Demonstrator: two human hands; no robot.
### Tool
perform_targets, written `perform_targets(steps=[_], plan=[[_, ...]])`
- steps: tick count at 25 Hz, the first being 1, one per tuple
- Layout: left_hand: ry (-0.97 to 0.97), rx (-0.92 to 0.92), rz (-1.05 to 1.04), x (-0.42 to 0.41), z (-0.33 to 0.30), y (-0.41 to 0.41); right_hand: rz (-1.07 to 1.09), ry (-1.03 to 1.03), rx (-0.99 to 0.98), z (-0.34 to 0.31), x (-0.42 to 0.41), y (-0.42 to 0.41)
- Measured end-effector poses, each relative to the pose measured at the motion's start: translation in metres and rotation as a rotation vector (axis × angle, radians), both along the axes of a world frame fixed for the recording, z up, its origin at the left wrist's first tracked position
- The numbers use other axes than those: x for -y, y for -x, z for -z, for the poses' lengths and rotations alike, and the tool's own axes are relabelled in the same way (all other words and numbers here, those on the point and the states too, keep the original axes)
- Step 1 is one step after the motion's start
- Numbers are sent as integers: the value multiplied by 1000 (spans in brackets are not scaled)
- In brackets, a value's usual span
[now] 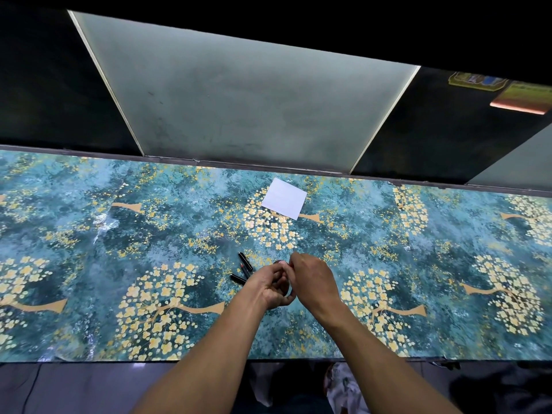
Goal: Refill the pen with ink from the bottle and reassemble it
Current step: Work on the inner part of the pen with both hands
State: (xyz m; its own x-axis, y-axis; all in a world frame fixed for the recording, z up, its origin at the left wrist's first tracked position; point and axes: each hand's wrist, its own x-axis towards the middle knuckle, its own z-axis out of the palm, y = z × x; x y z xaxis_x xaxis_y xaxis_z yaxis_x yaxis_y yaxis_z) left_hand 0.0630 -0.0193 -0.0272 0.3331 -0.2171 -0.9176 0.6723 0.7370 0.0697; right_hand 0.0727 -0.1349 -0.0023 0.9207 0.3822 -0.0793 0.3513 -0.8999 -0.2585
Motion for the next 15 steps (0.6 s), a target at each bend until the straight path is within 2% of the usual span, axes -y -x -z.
perform_targets(steps=[8,15], plan=[[6,31,89,0,-10,3,156,-85,-37,2,3,11],[-62,71,228,-6,-14,9,184,-173,-51,6,3,24]])
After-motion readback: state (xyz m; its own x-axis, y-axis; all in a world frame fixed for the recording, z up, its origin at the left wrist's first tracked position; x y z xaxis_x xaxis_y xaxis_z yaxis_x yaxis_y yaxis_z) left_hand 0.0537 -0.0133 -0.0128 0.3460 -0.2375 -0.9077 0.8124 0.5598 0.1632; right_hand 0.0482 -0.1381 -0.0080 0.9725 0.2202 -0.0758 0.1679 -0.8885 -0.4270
